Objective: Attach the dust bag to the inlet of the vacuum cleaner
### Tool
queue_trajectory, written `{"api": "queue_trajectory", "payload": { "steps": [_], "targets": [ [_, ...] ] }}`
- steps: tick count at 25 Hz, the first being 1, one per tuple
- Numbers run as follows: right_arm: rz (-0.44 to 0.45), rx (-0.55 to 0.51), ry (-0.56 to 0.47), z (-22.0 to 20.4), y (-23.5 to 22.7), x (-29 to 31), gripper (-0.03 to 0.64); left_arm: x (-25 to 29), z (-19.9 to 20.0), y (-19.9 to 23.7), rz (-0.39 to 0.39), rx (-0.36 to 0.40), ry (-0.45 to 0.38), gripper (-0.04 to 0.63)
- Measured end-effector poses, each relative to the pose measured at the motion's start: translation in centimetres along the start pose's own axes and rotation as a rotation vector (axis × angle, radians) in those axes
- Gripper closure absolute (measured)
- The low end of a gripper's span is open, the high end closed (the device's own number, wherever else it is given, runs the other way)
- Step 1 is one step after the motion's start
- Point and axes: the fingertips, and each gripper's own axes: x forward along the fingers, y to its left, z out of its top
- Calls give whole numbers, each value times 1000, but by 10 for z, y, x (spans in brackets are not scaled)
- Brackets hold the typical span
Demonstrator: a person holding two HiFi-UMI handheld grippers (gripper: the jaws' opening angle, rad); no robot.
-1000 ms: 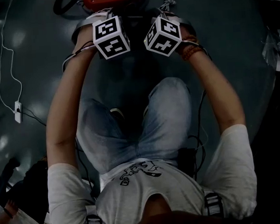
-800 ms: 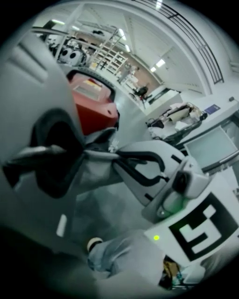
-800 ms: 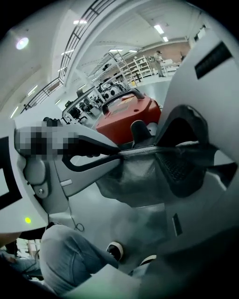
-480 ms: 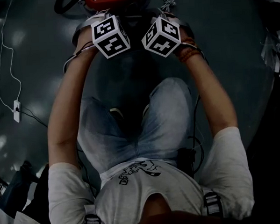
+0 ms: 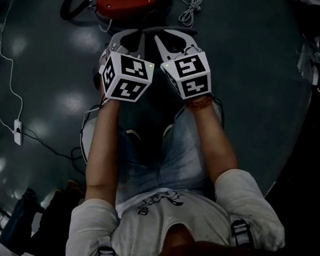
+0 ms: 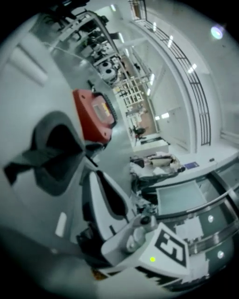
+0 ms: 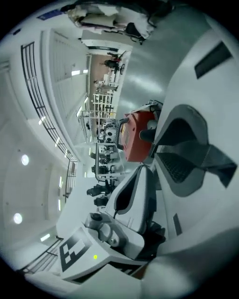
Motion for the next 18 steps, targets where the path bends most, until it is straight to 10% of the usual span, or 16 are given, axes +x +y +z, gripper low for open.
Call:
{"api": "queue_trajectory", "payload": {
  "steps": [9,18],
  "targets": [
    [-31,114,-81,-9,3,9,604,12,-30,-6,0,-208,-36,591],
    [-10,97,-84,-10,14,10,604,15,-30,-10,-12,-231,-56,591]
  ]
}}
